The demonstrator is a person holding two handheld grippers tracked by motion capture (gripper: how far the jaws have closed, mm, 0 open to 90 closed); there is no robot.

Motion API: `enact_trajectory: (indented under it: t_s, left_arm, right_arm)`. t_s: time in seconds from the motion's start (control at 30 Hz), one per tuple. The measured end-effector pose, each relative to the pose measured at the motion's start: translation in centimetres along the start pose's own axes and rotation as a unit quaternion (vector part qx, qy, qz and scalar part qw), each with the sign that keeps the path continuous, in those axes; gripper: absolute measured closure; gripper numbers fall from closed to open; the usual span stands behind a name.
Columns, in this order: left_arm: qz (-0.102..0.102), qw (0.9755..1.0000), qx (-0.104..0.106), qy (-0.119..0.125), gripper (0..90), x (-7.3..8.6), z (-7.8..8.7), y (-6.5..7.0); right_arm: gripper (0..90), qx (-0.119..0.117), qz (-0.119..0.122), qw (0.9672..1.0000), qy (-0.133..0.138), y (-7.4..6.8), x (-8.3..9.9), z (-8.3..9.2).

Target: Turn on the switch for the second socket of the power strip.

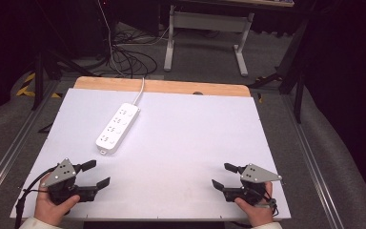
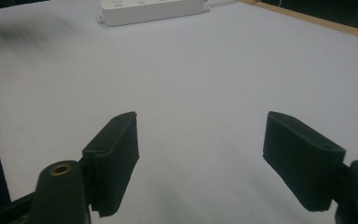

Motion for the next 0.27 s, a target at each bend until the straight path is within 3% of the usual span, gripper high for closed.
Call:
enact_trajectory:
  t_s: [0.13, 0.2, 0.27]
  left_arm:
    - [0.009, 0.9998, -0.005, -0.016, 19.1, 0.82, -0.19, 0.11]
    - [0.023, 0.9996, -0.001, -0.014, 19.1, 0.85, -0.34, 0.19]
    - [0.02, 0.9997, -0.003, -0.01, 19.1, 0.71, -0.36, 0.17]
  right_arm:
    - [26.7, -0.005, -0.001, 1.0, 0.0, -0.01, 0.05, -0.07]
    - [26.6, -0.007, 0.0, 1.0, -0.001, -0.04, 0.08, -0.12]
    - [26.6, -0.007, 0.001, 1.0, -0.002, -0.06, 0.08, -0.14]
Point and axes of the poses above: each handheld gripper's, and its own axes: z roughly backward along the jaws, x roughly out of its underside, y roughly to its right, the point moved 9 cm from there along -z, roughly forward along the jaws, and after that the axes turned 2 degrees about y, right-handed, at the moved point
